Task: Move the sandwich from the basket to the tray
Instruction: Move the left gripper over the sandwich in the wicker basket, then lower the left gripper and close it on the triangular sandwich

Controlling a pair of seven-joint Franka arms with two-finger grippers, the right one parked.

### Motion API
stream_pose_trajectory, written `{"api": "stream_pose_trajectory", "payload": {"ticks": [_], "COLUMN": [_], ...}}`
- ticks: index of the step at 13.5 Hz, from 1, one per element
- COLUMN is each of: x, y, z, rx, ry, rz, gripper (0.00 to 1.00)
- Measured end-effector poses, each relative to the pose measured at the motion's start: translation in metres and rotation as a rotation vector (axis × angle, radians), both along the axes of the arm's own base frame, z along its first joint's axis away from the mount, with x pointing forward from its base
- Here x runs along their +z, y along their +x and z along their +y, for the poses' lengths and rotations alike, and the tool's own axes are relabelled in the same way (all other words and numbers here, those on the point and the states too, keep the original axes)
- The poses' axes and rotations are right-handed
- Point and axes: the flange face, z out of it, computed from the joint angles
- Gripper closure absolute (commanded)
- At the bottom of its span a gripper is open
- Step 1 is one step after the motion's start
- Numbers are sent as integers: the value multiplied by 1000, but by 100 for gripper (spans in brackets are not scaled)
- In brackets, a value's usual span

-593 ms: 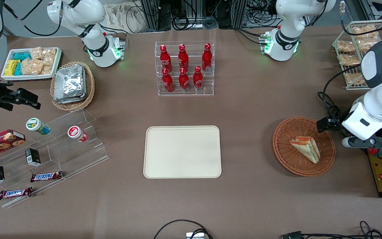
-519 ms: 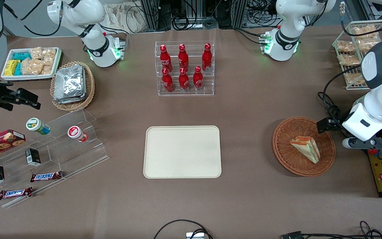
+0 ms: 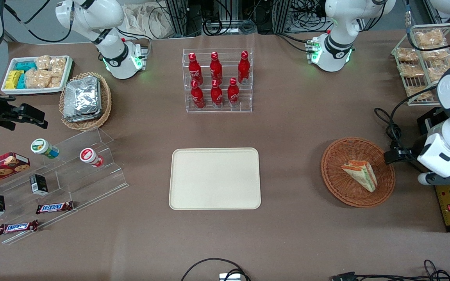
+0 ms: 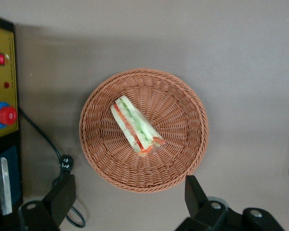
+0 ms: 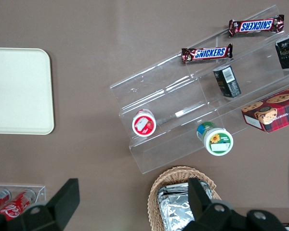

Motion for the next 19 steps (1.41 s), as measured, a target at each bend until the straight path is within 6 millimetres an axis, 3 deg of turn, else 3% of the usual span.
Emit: {"api": "stream_pose_trajectory", "payload": {"ticks": [4,8,14,19], "x": [-35,-75,-105,-160], "y": [-5,-16,-20,-30], "z": [-1,10,9,28], "rx": [247,440,548,682], "ry": [23,53,40,-31], "rz": [51,84,71,49], "gripper": [0,0,0,0]}}
